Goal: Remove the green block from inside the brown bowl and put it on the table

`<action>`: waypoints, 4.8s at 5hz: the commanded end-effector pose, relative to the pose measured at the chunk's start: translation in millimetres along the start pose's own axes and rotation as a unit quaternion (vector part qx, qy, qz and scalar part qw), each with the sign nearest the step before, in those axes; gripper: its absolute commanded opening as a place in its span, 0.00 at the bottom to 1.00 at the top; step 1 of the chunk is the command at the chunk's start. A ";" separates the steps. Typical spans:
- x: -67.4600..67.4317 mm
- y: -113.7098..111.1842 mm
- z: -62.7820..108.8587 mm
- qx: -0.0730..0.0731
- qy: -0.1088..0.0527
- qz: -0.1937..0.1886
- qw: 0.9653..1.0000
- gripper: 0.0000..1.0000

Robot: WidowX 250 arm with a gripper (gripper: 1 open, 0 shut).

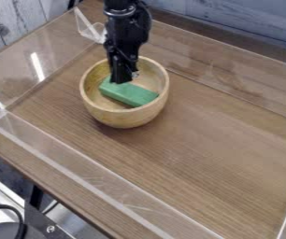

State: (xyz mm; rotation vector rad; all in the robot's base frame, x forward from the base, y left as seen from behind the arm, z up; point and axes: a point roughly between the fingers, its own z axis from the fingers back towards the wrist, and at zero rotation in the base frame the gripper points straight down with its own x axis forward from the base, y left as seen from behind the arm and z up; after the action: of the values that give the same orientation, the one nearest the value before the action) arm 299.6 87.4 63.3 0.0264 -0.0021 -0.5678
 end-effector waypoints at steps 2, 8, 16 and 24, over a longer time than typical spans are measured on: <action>22.1 15.7 21.8 0.017 -0.011 -0.018 1.000 0.00; 49.1 1.9 26.7 0.015 -0.070 -0.083 0.994 0.00; 58.3 -19.5 4.4 -0.058 -0.072 -0.078 0.993 0.00; 7.5 16.0 -25.9 -0.138 -0.042 -0.052 0.988 0.00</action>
State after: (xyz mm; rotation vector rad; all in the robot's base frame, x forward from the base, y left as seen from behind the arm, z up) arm 315.6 85.5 42.0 -0.2801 -0.0010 -0.6804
